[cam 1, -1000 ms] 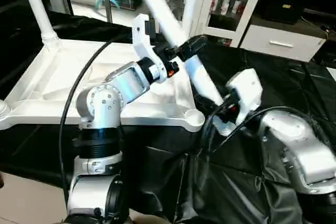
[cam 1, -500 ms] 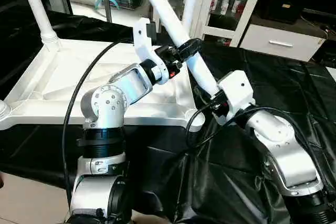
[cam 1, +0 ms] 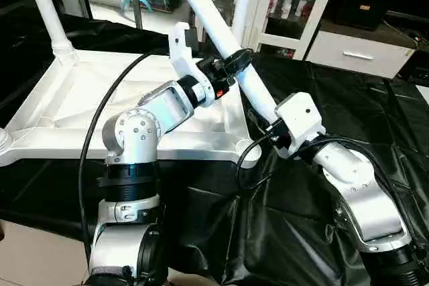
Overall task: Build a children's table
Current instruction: Pick table leg
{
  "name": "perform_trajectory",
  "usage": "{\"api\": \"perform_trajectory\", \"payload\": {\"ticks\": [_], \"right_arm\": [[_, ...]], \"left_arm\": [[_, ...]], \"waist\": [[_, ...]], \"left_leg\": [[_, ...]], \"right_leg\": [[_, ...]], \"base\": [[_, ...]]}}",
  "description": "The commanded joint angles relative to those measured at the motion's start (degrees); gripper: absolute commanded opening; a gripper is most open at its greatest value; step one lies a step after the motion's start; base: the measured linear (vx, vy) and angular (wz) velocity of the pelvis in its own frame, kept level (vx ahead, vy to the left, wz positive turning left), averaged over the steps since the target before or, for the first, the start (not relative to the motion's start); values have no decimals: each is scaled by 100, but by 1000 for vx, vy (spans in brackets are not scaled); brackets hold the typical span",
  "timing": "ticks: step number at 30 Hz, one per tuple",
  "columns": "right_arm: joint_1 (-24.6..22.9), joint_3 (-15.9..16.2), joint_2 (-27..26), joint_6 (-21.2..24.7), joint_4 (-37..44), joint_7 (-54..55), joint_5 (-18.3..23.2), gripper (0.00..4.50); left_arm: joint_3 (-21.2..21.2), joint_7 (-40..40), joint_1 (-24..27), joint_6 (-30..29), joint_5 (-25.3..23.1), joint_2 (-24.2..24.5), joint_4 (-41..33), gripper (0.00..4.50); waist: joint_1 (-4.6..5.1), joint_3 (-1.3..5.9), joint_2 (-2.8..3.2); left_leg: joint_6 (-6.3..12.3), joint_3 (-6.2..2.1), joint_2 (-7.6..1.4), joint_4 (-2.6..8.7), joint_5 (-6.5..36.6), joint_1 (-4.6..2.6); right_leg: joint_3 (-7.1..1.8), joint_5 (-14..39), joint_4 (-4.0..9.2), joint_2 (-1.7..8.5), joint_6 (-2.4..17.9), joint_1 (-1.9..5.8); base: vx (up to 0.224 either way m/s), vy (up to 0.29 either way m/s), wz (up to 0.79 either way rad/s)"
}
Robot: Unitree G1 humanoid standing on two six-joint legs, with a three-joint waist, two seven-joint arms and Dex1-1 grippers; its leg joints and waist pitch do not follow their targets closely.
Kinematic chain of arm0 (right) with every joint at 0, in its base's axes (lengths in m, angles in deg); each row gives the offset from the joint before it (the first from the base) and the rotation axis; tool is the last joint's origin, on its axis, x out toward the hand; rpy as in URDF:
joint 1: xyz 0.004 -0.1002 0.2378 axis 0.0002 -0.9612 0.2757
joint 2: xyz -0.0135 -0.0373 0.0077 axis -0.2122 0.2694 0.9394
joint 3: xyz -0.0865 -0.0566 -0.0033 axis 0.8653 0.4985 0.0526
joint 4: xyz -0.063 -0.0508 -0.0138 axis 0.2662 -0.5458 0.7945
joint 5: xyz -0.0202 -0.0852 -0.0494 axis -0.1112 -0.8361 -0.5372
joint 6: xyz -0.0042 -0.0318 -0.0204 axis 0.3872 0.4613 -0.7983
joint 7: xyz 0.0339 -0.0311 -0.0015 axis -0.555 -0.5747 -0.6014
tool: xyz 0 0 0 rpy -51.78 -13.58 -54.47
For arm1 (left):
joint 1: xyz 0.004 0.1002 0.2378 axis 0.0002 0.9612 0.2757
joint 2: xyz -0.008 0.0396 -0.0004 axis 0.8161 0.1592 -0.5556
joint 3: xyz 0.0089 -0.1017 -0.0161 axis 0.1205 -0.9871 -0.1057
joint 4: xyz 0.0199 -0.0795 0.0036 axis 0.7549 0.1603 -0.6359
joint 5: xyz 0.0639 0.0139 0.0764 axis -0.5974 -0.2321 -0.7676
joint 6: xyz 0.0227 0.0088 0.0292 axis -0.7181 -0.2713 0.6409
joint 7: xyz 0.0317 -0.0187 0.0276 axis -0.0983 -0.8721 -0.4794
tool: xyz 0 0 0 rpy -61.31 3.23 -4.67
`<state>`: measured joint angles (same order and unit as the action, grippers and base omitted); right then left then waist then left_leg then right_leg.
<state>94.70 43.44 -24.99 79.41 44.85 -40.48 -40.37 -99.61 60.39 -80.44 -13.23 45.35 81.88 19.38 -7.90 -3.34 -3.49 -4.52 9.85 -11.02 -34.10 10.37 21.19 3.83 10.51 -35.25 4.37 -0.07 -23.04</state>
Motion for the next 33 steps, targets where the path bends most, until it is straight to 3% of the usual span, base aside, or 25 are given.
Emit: {"api": "perform_trajectory", "payload": {"ticks": [1, 2, 3, 5, 6, 7, 8, 9, 12, 13, 15, 16, 17, 18, 19, 20, 21, 23, 24, 25, 28, 33], "right_arm": [[51, 5, 45, -165, -104, -23, -65, 183], [52, -2, 39, -166, -105, -31, -49, 183], [57, -37, 7, -175, -113, -72, 42, 218], [50, -229, -157, -148, -23, -314, 558, 253], [50, -229, -157, -148, -23, -314, 558, 255], [36, -315, -215, -31, 85, -487, 867, 270], [-23, -456, -226, 320, 362, -943, 1522, 270], [-23, -456, -226, 320, 362, -943, 1522, 288], [-153, -579, 59, 809, 743, -1616, 2256, 310], [-159, -896, 207, 1214, 873, -1888, 2870, 318], [-97, -1220, 279, 1514, 863, -1987, 3318, 340], [-97, -1220, 279, 1514, 863, -1987, 3318, 340], [107, -1601, 305, 1689, 677, -1853, 3570, 351], [288, -1832, 281, 1784, 479, -1634, 3566, 362], [323, -1876, 276, 1802, 442, -1592, 3565, 372], [786, -2408, 269, 2376, -113, -1074, 3638, 379], [927, -2559, 326, 2695, -306, -998, 3722, 395], [1019, -2644, 599, 3059, -490, -1247, 3979, 415], [1046, -2703, 769, 3349, -530, -1389, 4304, 415], [1047, -2705, 776, 3360, -531, -1393, 4318, 422], [1134, -2805, 986, 3715, -627, -1485, 4758, 445], [1225, -2797, 1031, 4243, -569, -1528, 4808, 450]], "left_arm": [[-45, -61, -172, 146, 34, 1, 133, 180], [-50, -62, -175, 150, 36, 5, 138, 179], [-79, -67, -190, 175, 45, 22, 165, 179], [-128, -117, -215, 280, 11, 118, 238, 179], [-128, -117, -215, 280, 11, 118, 238, 179], [-156, -141, -225, 318, -4, 135, 268, 178], [-195, -155, -246, 408, -72, 197, 343, 178], [-195, -155, -246, 408, -72, 197, 343, 177], [-218, -127, -280, 505, -156, 304, 442, 177], [-244, -83, -314, 540, -158, 387, 527, 177], [-240, -24, -334, 547, -143, 451, 577, 177], [-240, -24, -334, 547, -143, 451, 577, 177], [-232, 67, -351, 534, -102, 519, 599, 177], [-197, 186, -353, 476, -64, 577, 586, 177], [-190, 208, -354, 465, -57, 588, 584, 177], [-34, 512, -328, 309, -1, 741, 498, 177], [48, 652, -307, 232, 27, 803, 439, 177], [197, 895, -286, 125, 69, 908, 339, 177], [296, 1082, -289, 68, 114, 983, 288, 177], [299, 1088, -290, 67, 115, 986, 287, 177], [337, 1136, -306, 57, 158, 1030, 257, 177], [418, 1308, -328, 58, 141, 1123, 272, 177]], "waist": [[38, 387, 36], [43, 387, 31], [40, 389, 30], [40, 390, 43], [44, 397, 39], [41, 395, 48], [46, 394, 53], [37, 395, 56], [17, 405, 57], [17, 401, 73], [-9, 398, 70], [-21, 396, 90], [-16, 387, 72], [-7, 388, 74], [6, 389, 80], [22, 387, 97], [28, 398, 96], [-17, 389, 107], [-19, 386, 80], [-29, 404, 81], [-18, 418, 47], [-27, 405, 48]], "left_leg": [[-31, -49, -164, 385, 909, -74], [-32, -45, -157, 385, 928, -77], [-27, -48, -157, 385, 926, -75], [13, -49, -158, 385, 970, -74], [42, -53, -166, 382, 981, -75], [64, -54, -165, 385, 995, -77], [109, -56, -166, 384, 990, -77], [142, -59, -171, 382, 993, -77], [214, -70, -186, 377, 815, -71], [236, -64, -181, 375, 823, -84], [215, -63, -192, 378, 889, -89], [188, -64, -194, 380, 927, -97], [80, -60, -188, 387, 1014, -90], [60, -63, -185, 395, 1025, -94], [-13, -62, -173, 396, 1041, -97], [-100, -60, -156, 397, 1036, -117], [-138, -66, -152, 398, 1019, -115], [-201, -39, -153, 384, 1152, -144], [-177, -39, -161, 390, 1109, -128], [-145, -52, -157, 390, 975, -90], [-69, -37, -160, 366, 772, -72], [-73, -30, -160, 367, 755, -64]], "right_leg": [[-268, 598, 378, 323, 811, 322], [-266, 630, 384, 321, 808, 321], [-265, 636, 384, 323, 808, 325], [-267, 629, 384, 328, 819, 326], [-265, 610, 376, 329, 826, 323], [-262, 599, 376, 325, 838, 328], [-261, 518, 367, 312, 868, 340], [-263, 483, 370, 315, 874, 344], [-262, 252, 349, 323, 925, 364], [-263, 245, 353, 316, 975, 356], [-264, 383, 361, 332, 1023, 347], [-261, 462, 369, 345, 1038, 340], [-255, 714, 393, 355, 1025, 336], [-253, 792, 397, 358, 1023, 333], [-247, 961, 405, 350, 995, 314], [-245, 1098, 404, 333, 976, 295], [-239, 1121, 394, 332, 970, 299], [-244, 1201, 432, 336, 893, 292], [-248, 1121, 434, 336, 881, 300], [-242, 932, 403, 342, 885, 343], [-236, 698, 383, 356, 1000, 350], [-236, 983, 407, 364, 973, 339]], "base": [[0, 0, 0], [0, 0, 0], [0, 0, 0], [0, 0, 0], [0, 0, 0], [0, 0, 0], [0, 0, 0], [0, 0, 0], [0, 0, 0], [0, 0, 0], [0, 0, 0], [0, 0, 0], [0, 0, 0], [0, 0, 0], [0, 0, 0], [0, 0, 0], [0, 0, 0], [0, 0, 0], [0, 0, 0], [0, 0, 0], [0, 0, 0], [0, 0, 0]]}}
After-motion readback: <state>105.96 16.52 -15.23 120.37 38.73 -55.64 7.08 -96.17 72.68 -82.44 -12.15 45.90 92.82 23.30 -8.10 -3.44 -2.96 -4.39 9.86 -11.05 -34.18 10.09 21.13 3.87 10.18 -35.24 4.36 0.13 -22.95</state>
